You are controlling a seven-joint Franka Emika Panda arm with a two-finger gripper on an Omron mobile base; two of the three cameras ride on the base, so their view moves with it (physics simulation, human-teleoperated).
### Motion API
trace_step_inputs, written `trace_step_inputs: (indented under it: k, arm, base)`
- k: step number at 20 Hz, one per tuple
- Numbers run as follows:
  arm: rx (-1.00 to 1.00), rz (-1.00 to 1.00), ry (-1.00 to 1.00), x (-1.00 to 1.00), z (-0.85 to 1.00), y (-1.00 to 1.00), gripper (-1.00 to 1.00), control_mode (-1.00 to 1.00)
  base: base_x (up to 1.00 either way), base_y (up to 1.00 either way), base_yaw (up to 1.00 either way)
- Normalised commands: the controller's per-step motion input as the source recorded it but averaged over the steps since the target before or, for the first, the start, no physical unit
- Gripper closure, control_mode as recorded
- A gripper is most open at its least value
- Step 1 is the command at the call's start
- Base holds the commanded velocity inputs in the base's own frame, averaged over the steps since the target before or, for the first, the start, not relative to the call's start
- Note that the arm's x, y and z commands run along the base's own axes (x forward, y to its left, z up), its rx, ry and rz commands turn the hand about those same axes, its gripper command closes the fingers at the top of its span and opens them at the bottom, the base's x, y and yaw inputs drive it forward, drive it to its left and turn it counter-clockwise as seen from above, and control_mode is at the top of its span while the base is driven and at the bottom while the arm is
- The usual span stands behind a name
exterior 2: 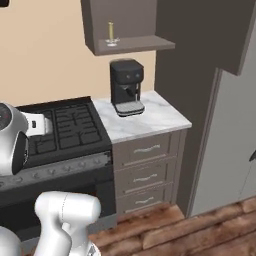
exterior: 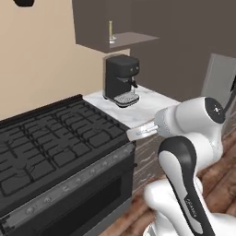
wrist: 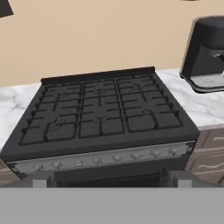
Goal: Get the candle and the liquor from the cabinet and move them to the dining counter.
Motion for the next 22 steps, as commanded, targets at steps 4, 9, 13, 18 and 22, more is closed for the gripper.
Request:
trace_step_inputs:
  k: [4,9,13,18,22]
  arm:
    - [0.00,0.00,0.00,0.00,0.00,0.00,-1.00,1.00]
    - [0.00,0.00,0.00,0.00,0.00,0.00,-1.00,1.00]
    - [0.00,0.00,0.00,0.00,0.00,0.00,-1.00,1.00]
    - [0.00,0.00,0.00,0.00,0.00,0.00,-1.00,1.00]
    - [0.00,0.00,0.00,0.00,0.00,0.00,-1.00,1.00]
  base:
    - [0.71,-0.16,0.16]
    - [0.58,-0.27,0.15]
    - [0.55,-0.28,0.15]
    - [0.57,-0.26,0.14]
    - [0.57,-0.32,0.14]
